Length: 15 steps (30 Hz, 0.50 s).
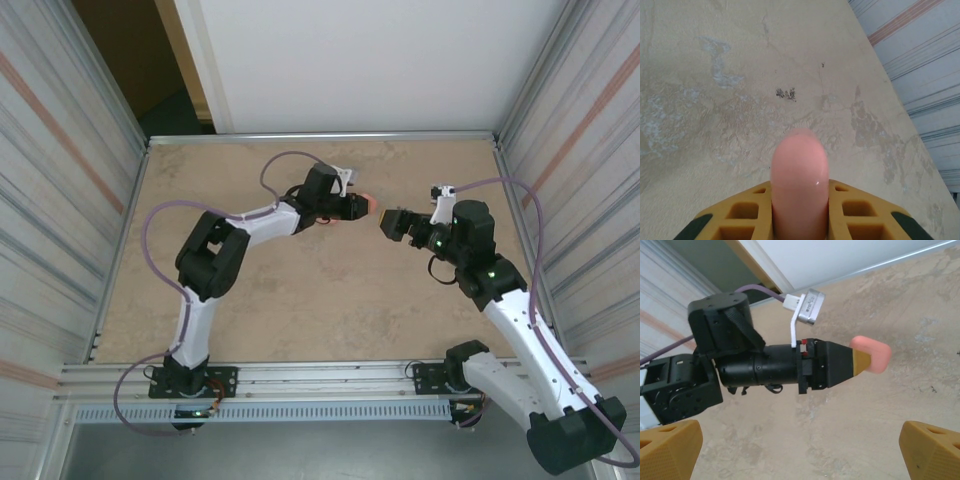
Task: Insert the wireless bluetooth earbuds into the charging case
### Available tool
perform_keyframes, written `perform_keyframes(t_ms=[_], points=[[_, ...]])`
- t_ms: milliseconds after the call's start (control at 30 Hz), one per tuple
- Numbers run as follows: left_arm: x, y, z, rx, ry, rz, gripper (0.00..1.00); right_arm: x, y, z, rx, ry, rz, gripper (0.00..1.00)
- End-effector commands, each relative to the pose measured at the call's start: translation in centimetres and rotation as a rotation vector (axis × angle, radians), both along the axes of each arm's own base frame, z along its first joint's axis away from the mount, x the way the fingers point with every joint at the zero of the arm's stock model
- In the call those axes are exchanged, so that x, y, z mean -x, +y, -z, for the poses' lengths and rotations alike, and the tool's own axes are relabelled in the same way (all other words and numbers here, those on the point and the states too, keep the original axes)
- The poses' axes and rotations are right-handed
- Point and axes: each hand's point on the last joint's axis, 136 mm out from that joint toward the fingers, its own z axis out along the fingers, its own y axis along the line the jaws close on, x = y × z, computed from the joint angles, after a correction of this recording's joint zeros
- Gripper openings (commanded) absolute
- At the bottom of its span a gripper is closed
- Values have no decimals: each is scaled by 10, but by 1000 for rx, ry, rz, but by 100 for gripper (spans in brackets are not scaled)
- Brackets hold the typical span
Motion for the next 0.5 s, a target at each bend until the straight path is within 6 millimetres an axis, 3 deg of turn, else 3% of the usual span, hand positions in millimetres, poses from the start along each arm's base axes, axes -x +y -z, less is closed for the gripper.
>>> perform_keyframes(t_ms=[0,467], points=[[-4,-9,3,-7,25,-5,0,3,-7,1,33,-15,11,99],[-18,-37,35,-9,89,-18,0,10,-15,10,78,-2,18,99]])
